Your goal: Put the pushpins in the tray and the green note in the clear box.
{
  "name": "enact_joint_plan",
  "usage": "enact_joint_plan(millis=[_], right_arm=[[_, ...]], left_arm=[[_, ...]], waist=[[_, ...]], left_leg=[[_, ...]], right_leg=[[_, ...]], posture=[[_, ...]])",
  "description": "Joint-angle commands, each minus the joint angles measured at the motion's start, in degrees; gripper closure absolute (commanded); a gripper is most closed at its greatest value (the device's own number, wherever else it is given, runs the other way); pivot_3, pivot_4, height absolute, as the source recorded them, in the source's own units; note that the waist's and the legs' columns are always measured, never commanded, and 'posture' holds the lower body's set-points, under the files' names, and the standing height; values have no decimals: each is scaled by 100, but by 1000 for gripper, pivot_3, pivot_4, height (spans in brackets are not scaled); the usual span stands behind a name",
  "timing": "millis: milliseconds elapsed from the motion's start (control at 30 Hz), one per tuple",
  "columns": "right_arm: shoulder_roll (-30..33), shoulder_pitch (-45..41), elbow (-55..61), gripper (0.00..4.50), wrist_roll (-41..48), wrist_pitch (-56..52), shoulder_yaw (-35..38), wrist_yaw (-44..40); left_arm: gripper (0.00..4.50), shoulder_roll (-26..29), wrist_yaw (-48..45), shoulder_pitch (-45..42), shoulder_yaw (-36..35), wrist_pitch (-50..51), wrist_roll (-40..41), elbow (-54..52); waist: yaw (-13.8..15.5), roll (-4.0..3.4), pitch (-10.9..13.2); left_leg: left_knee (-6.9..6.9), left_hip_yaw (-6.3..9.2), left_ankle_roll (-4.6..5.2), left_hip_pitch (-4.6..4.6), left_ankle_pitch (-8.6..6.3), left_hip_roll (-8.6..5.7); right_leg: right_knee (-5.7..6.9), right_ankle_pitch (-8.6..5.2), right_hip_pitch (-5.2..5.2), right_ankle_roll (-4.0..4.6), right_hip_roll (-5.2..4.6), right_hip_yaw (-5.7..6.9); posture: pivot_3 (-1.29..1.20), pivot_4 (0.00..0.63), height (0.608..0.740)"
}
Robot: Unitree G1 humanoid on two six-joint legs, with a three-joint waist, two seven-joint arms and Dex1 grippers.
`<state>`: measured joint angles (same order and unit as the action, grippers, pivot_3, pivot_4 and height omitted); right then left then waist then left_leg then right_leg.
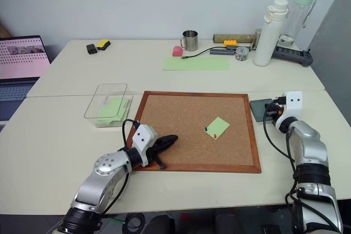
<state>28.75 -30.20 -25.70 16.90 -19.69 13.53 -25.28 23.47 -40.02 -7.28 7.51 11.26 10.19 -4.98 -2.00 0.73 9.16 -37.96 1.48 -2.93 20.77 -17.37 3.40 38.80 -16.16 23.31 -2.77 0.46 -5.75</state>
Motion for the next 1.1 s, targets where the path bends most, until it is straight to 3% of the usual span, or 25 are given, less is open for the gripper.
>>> enact_joint_plan(millis=[33,67,167,367,600,967,1100], right_arm=[[98,-127,67,2706,191,152,253,-214],[84,-70,238,2506,279,172,259,-368],[59,213,902,2506,490,122,92,-921],[121,1381,2934,2506,885,-445,-899,-2080],[-291,1757,3595,2506,668,-532,-1543,-1783],[-699,1662,3067,2506,-53,-326,-2044,-1308],[-713,1742,3093,3467,-20,-322,-2006,-1308]], left_arm=[[4500,94,-21,210,35,137,-49,-11],[4500,95,-18,232,37,138,-48,-32],[4500,95,-12,264,41,147,-49,-63],[4500,90,-22,276,58,151,-64,-80],[4500,115,-72,183,57,184,-62,-58],[4500,139,-65,194,36,266,-67,-199],[4500,152,-30,268,16,290,-64,-292]], waist=[[-1,0,0],[-3,-1,0],[-18,-2,0],[-12,-5,-3],[-3,-5,-2],[5,-4,-2],[4,-4,-2]], left_leg=[[0,0,0,0,0,0],[0,-1,0,0,0,0],[2,-1,0,0,0,2],[4,5,8,2,-5,9],[-1,6,8,1,-5,6],[0,5,8,1,-5,6],[0,6,8,0,-5,6]], right_leg=[[0,0,0,0,0,-1],[-1,0,0,0,0,-1],[-1,0,0,0,1,0],[-8,-1,-2,-1,6,5],[-6,-1,-2,0,5,7],[-8,-2,-1,1,6,6],[-8,-2,-1,1,6,7]], posture=[[0,150,740],[0,150,740],[0,150,740],[0,150,740],[0,150,740],[0,150,740],[0,150,740]])
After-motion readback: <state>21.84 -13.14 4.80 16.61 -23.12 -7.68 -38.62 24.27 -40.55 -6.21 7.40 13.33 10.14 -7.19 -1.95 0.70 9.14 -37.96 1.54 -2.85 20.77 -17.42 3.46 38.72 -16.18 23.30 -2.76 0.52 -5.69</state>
